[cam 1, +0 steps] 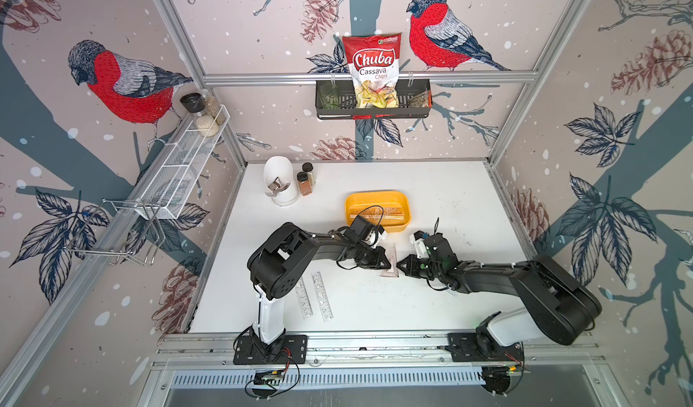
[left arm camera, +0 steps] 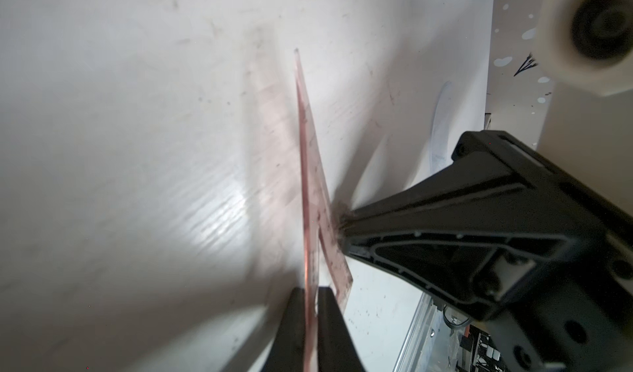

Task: Put the scattered rulers into the storage box
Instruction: Pick up the ruler from the center of the board.

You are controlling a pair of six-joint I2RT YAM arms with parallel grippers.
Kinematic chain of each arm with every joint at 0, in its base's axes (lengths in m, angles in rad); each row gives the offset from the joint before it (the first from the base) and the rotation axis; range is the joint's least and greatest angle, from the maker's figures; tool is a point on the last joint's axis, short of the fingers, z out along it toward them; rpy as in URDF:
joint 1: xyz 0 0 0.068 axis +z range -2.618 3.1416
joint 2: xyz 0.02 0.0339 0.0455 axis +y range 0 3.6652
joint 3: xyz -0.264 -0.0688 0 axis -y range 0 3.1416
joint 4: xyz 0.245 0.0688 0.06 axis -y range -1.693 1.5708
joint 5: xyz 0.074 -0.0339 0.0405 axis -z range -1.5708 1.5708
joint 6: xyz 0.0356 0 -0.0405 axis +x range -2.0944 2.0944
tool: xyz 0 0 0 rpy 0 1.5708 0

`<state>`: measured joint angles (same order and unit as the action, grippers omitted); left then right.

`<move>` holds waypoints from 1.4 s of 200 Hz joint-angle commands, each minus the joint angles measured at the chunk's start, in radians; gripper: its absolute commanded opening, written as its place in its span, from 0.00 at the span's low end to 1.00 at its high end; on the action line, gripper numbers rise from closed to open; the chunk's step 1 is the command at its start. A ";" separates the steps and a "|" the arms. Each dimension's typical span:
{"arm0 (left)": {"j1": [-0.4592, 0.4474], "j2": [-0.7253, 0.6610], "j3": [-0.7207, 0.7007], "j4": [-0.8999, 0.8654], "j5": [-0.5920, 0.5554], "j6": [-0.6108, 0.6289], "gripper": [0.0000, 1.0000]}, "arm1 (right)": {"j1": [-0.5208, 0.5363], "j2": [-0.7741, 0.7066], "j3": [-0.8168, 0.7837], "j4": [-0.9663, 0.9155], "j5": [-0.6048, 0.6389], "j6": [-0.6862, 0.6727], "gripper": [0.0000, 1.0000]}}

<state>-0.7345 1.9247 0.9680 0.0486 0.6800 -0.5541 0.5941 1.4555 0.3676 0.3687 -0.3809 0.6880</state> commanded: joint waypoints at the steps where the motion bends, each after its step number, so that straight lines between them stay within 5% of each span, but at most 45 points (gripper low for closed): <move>1: -0.002 -0.013 0.001 -0.071 -0.027 0.014 0.00 | -0.029 -0.035 0.001 -0.044 -0.043 -0.020 0.12; 76: 0.096 -0.196 0.087 -0.320 0.276 0.253 0.00 | -0.237 -0.187 0.117 -0.130 -0.493 -0.247 0.47; 133: 0.110 -0.243 0.093 -0.379 0.366 0.340 0.00 | -0.209 -0.208 0.125 0.035 -0.601 -0.193 0.52; 171: 0.110 -0.249 0.080 -0.358 0.379 0.333 0.00 | -0.170 -0.137 0.143 0.097 -0.626 -0.160 0.42; 219: 0.112 -0.240 0.079 -0.354 0.373 0.332 0.00 | -0.169 -0.144 0.134 0.130 -0.634 -0.137 0.01; 248: 0.121 -0.225 0.098 -0.370 0.356 0.340 0.00 | -0.172 -0.129 0.146 0.141 -0.609 -0.121 0.00; 268: 0.160 -0.232 0.113 -0.377 0.292 0.327 0.35 | -0.178 -0.092 0.193 0.128 -0.556 -0.115 0.00; 280: 0.200 -0.242 0.124 -0.374 0.197 0.292 0.45 | -0.192 -0.052 0.242 0.121 -0.516 -0.114 0.00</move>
<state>-0.5850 1.6955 1.0714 -0.3084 1.0107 -0.2321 0.4183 1.3579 0.5446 0.4480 -0.9833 0.5575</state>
